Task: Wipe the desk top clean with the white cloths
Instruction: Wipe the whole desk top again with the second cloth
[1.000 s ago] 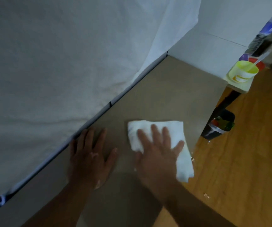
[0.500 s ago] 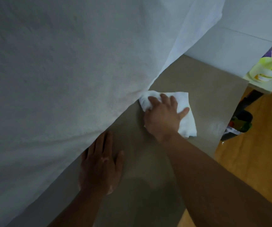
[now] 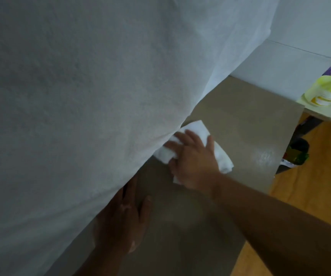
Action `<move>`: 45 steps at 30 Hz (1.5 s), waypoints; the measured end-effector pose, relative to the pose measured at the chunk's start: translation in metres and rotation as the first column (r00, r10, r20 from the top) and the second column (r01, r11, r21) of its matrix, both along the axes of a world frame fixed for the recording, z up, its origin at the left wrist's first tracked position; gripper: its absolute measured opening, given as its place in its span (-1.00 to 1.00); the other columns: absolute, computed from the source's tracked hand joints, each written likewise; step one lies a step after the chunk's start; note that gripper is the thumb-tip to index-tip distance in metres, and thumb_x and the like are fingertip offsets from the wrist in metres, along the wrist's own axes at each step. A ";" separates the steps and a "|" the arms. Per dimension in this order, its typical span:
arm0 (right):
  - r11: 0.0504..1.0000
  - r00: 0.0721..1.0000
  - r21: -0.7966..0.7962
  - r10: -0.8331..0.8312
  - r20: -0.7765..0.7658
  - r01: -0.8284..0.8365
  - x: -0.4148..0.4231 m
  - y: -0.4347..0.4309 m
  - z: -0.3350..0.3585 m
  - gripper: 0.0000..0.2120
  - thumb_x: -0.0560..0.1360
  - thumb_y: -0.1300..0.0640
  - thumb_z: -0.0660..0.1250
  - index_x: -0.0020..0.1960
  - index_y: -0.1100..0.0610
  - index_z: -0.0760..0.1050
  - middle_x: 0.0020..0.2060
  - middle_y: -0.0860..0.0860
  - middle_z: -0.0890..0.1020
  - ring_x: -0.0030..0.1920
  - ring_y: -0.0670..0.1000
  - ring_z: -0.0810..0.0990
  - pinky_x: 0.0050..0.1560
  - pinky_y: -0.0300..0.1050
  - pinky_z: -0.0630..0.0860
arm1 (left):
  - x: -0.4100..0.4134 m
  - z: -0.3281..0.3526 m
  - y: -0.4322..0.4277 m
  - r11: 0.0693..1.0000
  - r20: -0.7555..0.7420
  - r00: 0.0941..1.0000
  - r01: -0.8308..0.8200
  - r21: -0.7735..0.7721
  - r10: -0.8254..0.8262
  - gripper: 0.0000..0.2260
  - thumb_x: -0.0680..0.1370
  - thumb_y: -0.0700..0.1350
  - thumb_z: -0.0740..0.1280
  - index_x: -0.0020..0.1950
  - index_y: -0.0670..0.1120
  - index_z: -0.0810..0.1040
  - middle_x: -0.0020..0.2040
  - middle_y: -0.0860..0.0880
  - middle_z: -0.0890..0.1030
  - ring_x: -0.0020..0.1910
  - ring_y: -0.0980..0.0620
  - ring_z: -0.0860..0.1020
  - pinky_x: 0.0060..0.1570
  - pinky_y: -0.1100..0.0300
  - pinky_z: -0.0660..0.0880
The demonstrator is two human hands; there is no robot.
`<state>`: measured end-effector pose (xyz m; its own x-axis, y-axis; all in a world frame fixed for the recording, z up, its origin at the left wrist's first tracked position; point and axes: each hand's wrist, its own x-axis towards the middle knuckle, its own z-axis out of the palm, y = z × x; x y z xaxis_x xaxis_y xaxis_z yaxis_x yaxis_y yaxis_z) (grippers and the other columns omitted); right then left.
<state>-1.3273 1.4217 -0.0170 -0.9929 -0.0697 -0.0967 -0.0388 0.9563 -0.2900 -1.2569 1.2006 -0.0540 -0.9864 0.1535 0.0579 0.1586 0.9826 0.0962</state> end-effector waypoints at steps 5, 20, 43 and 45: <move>0.973 0.973 -0.026 -0.231 -0.012 0.231 -0.072 0.055 0.001 -0.49 0.63 -0.13 0.19 0.57 -0.16 0.29 0.61 -0.05 0.23 0.63 0.08 0.08 0.50 0.55 -0.09 | -0.002 -0.001 -0.002 1.000 0.034 0.999 0.009 -0.014 -0.008 -0.33 0.61 0.29 0.05 0.63 -0.05 0.28 0.60 -0.18 0.34 0.56 -0.22 0.34 0.48 -0.21 0.31; 0.989 0.989 -0.012 -0.147 -0.027 0.147 0.021 -0.006 -0.008 -0.49 0.60 -0.15 0.13 0.55 -0.23 0.30 0.62 -0.01 0.23 0.65 0.18 0.06 0.49 0.56 -0.11 | -0.003 0.001 0.000 0.993 -0.032 0.993 0.113 0.028 -0.112 -0.45 0.66 0.20 0.07 0.51 -0.09 0.48 0.50 -0.18 0.47 0.41 -0.21 0.49 0.39 -0.08 0.36; 0.880 0.881 -0.049 -0.473 -0.016 0.472 0.004 0.102 -0.007 -0.51 0.62 -0.18 0.10 0.55 -0.27 0.27 0.63 -0.08 0.20 0.65 0.09 0.03 0.52 0.51 -0.14 | -0.054 -0.010 0.054 0.980 0.060 0.979 0.195 -0.031 -0.193 -0.37 0.66 0.30 -0.20 0.65 0.09 0.22 0.65 -0.09 0.25 0.63 -0.16 0.17 0.56 -0.21 0.18; 0.908 0.906 -0.031 -0.418 -0.072 0.417 0.034 0.075 -0.009 -0.47 0.57 -0.20 0.03 0.51 -0.23 0.37 0.60 -0.03 0.30 0.63 0.16 0.14 0.49 0.56 -0.05 | -0.053 -0.007 0.056 0.976 0.035 0.976 0.218 -0.022 -0.217 -0.40 0.67 0.25 -0.11 0.61 0.02 0.33 0.60 -0.15 0.35 0.58 -0.23 0.27 0.49 -0.25 0.27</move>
